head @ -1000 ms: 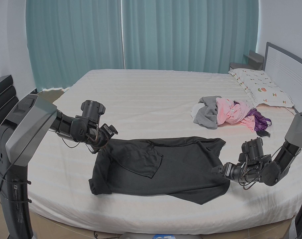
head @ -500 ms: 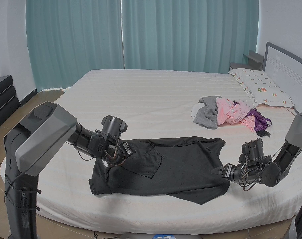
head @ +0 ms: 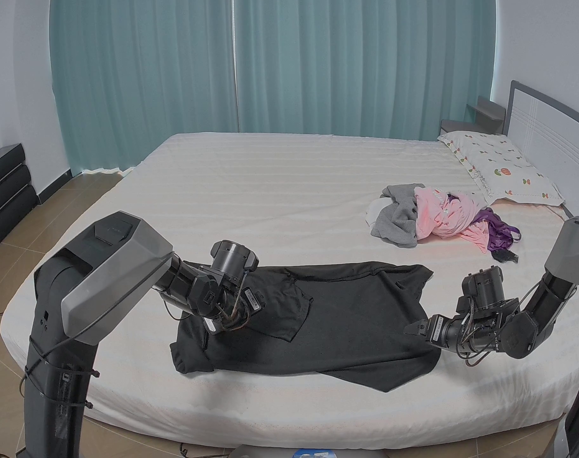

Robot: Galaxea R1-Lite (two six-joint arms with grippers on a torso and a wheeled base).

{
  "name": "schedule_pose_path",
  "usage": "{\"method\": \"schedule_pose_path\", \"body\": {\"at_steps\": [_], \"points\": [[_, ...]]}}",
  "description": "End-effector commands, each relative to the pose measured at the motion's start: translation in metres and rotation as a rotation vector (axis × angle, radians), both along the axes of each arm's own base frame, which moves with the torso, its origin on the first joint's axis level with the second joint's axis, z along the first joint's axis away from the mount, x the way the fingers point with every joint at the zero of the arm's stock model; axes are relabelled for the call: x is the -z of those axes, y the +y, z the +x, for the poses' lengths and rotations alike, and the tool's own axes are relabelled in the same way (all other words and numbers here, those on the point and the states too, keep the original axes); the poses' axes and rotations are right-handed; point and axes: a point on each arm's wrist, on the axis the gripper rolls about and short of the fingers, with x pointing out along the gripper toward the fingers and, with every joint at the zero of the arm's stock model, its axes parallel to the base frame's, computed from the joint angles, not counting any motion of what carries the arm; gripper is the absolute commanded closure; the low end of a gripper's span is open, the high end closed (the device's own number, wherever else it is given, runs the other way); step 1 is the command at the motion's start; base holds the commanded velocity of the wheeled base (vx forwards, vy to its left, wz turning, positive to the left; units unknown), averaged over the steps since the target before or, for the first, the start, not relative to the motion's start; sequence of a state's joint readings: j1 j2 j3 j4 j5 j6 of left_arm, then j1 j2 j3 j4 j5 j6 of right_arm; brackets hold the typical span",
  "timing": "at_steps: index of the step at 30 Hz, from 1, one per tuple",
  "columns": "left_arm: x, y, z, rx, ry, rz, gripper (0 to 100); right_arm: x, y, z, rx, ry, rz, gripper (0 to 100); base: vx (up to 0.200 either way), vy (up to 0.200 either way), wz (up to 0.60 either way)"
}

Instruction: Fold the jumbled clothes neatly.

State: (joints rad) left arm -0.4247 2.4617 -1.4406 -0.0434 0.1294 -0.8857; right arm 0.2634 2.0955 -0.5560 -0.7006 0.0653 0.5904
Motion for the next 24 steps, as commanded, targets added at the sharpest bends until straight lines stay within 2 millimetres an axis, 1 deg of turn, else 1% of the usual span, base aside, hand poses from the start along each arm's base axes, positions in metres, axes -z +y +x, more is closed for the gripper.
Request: {"method": "schedule_pose_path", "body": {"at_steps": [1,3,4,8,9,11,12,16,19,20,24], "points": [[0.006,-0.003,0.005,-0.002,-0.003,-0.002,0,0.001,0.0,0.0,-0.001,0.005,-0.001,0,0.0,0.0,0.0],[0.007,-0.004,0.009,-0.003,-0.011,-0.004,0,0.001,0.0,0.0,-0.001,0.005,-0.001,0,0.0,0.0,0.0],[0.007,-0.005,0.011,-0.004,-0.016,-0.005,100,0.001,0.0,0.0,-0.001,0.005,-0.001,0,0.0,0.0,0.0],[0.007,-0.007,0.016,-0.01,-0.032,-0.006,100,0.001,0.0,0.0,-0.001,0.005,-0.001,0,0.0,0.0,0.0],[0.011,-0.008,0.02,-0.021,-0.042,0.004,100,0.001,0.0,0.0,-0.001,0.005,-0.001,0,0.0,0.0,0.0],[0.012,-0.007,0.021,-0.03,-0.047,0.015,100,0.001,0.0,0.0,-0.001,0.005,-0.001,0,0.0,0.0,0.0],[0.014,-0.006,0.024,-0.053,-0.06,0.042,100,0.002,0.0,0.0,-0.001,0.006,-0.001,0,0.0,0.0,0.0],[0.012,-0.001,0.026,-0.075,-0.069,0.054,100,0.004,0.0,0.0,0.001,0.012,-0.003,0,0.0,0.0,0.0],[0.008,0.002,0.028,-0.086,-0.079,0.05,100,0.004,0.0,0.0,-0.001,0.012,-0.003,0,0.0,0.0,0.0],[-0.001,0.008,0.032,-0.102,-0.102,0.039,100,0.004,0.0,0.0,-0.001,0.012,-0.003,0,0.0,0.0,0.0],[-0.013,0.016,0.046,-0.14,-0.152,0.018,100,0.002,0.0,0.001,0.002,0.005,0.0,0,0.0,0.0,0.0]]}}
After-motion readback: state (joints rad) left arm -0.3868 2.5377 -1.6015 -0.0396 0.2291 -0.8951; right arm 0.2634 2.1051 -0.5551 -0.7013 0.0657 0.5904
